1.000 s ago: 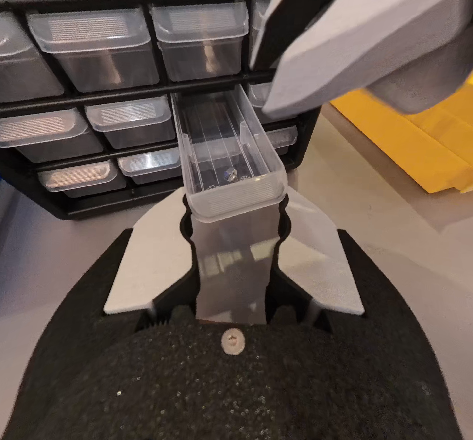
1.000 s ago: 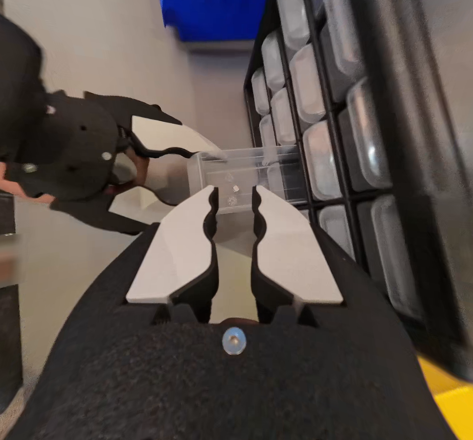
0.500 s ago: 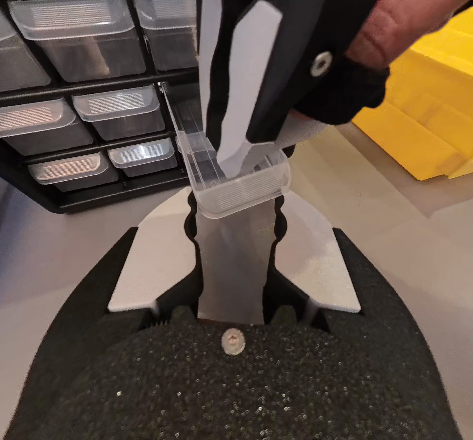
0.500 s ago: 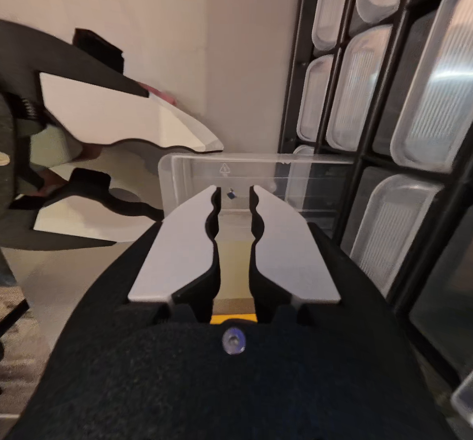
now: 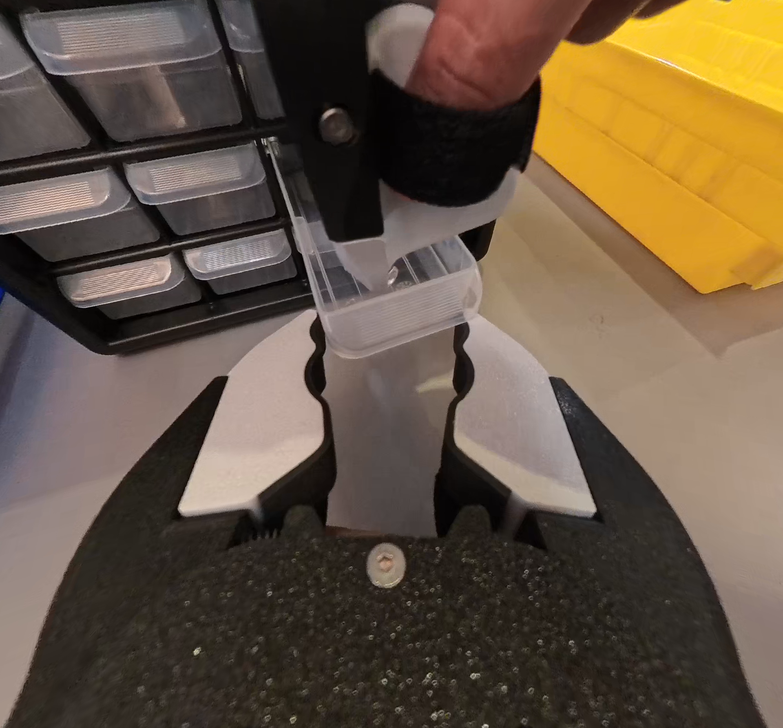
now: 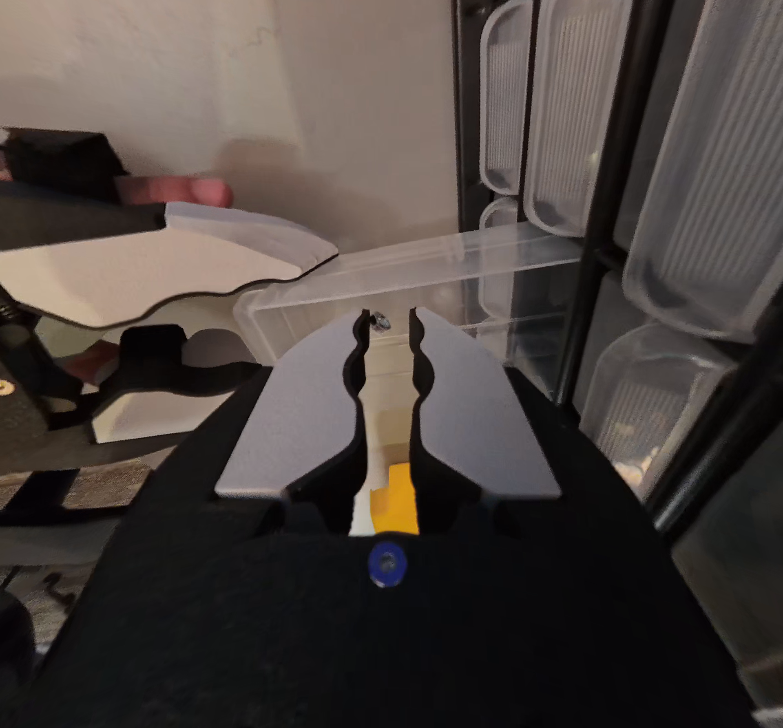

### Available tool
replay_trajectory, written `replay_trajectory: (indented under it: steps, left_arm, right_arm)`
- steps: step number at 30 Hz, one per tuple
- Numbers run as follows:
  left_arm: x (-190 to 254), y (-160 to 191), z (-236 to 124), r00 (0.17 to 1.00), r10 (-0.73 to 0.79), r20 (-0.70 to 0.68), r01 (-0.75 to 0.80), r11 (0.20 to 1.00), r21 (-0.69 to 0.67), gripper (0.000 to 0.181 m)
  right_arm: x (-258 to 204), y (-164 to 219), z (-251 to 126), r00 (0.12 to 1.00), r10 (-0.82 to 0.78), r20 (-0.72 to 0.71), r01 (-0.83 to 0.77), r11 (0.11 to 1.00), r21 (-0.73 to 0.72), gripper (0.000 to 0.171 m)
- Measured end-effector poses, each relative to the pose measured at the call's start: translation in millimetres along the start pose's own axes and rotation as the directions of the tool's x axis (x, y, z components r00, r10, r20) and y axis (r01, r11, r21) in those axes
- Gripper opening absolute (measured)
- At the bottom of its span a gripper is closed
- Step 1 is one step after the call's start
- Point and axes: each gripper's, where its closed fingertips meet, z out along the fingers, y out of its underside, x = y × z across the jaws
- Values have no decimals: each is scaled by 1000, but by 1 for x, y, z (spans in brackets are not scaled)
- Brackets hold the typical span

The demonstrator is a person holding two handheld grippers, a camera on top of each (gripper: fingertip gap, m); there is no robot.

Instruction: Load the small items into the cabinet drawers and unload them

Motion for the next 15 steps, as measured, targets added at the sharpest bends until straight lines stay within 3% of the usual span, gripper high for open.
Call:
replay_trajectory:
  steps: [2,9,15]
  left_arm:
    - [0,0,0,1000,9,5,-9,1000,4,58]
    - [0,0,-1,1000,8,2,-8,1000,3,58]
    - [0,0,-1,1000,8,2,-8,1000,2,58]
  right_arm:
    - [-1,2,1,1000,8,3,-8,999,-39,1]
    - [-5,1,-1,1000,13,23,-13,1000,-13,0]
    - [-7,10,-6,999,-29,31,30,999,-32,18]
